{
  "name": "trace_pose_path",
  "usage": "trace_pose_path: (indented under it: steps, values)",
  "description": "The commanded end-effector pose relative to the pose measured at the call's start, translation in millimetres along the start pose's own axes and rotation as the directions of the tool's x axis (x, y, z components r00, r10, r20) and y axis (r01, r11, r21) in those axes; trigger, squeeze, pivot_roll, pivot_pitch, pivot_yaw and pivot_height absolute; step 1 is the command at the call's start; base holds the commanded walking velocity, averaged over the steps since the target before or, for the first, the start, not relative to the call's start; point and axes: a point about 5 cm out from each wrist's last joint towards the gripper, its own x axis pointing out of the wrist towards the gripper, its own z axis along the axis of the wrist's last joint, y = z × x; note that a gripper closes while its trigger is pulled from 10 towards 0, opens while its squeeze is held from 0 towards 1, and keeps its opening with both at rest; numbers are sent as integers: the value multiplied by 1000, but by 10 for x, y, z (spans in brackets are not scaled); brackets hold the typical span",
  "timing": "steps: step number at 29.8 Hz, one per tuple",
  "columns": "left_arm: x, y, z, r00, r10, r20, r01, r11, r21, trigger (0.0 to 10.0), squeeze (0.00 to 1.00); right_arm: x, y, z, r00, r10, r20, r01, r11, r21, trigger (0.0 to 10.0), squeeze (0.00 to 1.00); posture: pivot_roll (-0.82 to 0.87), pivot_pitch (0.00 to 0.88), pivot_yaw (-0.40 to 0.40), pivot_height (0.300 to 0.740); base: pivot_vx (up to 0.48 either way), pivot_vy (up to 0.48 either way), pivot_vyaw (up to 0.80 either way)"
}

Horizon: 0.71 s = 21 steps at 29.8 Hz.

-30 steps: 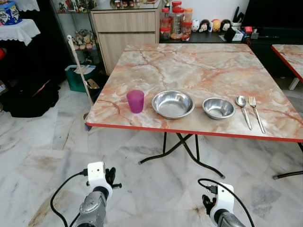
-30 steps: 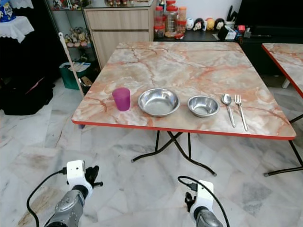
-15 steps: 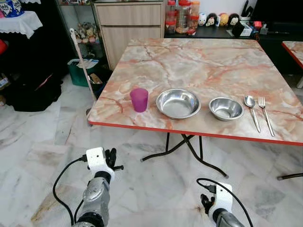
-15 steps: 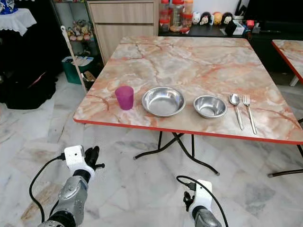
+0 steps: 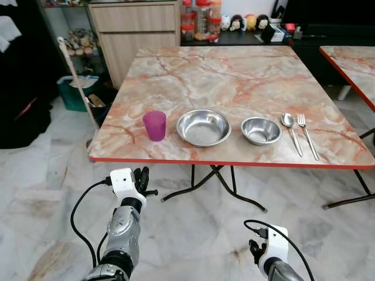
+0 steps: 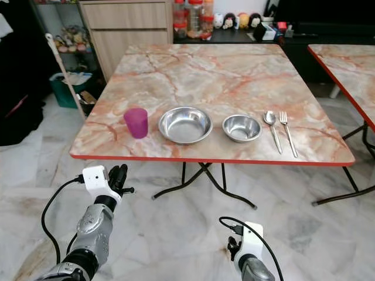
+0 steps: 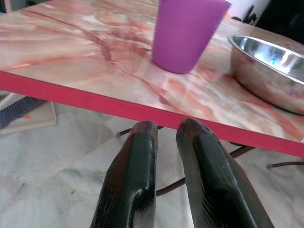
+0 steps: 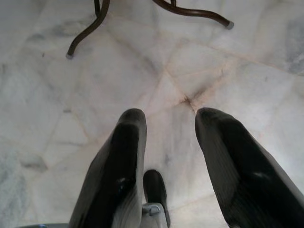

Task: Setting the table

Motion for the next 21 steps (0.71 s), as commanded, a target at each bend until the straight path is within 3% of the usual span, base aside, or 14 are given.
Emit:
trace_pose_path:
  steps: [1, 6, 11, 21]
  values:
    - [17, 17, 48, 1000, 2, 23, -1, 1000, -10, 10000, 0, 6, 22, 16, 1000, 4, 9, -4, 1000, 3, 10000, 0, -100, 0, -2, 740, 255, 0, 0]
    - [21, 8, 56, 1000, -3, 29, 3, 1000, -12, 10000, 0, 9, 34, 15, 1000, 9, 2, -9, 1000, -1, 10000, 0, -99, 0, -3, 740, 284, 0, 0]
    - [25, -5, 60, 999, -9, 33, 10, 1000, -22, 10000, 0, 10, 38, 22, 1000, 10, 7, -10, 1000, 6, 10000, 0, -98, 0, -6, 740, 304, 0, -701]
    - [33, -17, 82, 999, -21, 45, 22, 999, -27, 10000, 0, 11, 31, 35, 1000, 8, 11, -8, 1000, -5, 10000, 0, -98, 0, -8, 740, 304, 0, 0]
